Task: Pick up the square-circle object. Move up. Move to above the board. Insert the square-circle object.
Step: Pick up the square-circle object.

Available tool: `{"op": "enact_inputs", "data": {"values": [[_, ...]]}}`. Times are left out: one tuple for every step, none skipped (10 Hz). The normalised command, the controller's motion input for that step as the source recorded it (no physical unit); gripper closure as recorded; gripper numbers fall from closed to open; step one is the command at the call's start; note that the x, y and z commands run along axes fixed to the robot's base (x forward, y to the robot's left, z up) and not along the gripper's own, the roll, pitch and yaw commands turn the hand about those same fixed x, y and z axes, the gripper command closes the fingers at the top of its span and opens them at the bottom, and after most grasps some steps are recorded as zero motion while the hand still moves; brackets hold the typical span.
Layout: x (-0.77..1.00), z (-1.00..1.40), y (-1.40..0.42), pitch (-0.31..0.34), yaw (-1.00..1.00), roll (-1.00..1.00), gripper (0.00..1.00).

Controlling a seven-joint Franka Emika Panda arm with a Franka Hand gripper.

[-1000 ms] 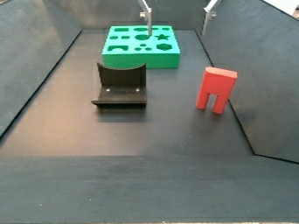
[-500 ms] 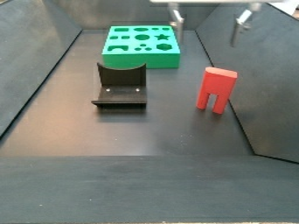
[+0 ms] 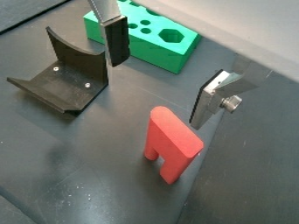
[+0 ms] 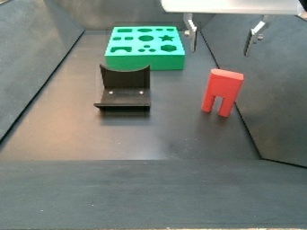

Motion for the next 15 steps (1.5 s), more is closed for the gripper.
{"op": "enact_inputs", "data": {"values": [[-0.07,0.0,0.01,-0.006,0.0,-0.01,0.0],[-0.1,0.01,0.02,-0.019,0.0,-0.02,0.0],[-0.11,0.03,0.02,-0.027,0.0,-0.02,0.0],[-0.07,0.0,0.0,-0.011,0.0,-0.01,0.0],[-0.03,0.0,0.0,0.0,0.0,0.0,0.0],[-0.02,0.0,0.0,0.0,0.0,0.0,0.0],[-0.03,0.0,0.0,0.0,0.0,0.0,0.0],[-0.01,-0.02,0.0,0.0,0.0,0.0,0.0],[-0.03,-0.04,0.0,0.0,-0.02,0.0,0.0],[-0.11,-0.12,0.0,-0.004,-0.16,-0.03,0.0],[-0.24,-0.19,0.0,-0.027,-0.23,-0.04,0.0],[-0.22,-0.21,0.0,-0.041,-0.17,-0.04,0.0],[-0.11,-0.2,0.0,-0.03,-0.08,-0.03,0.0],[0.0,-0.23,0.0,-0.004,-0.03,-0.05,0.0],[0.04,-0.24,0.0,0.0,-0.02,-0.06,0.0]]}}
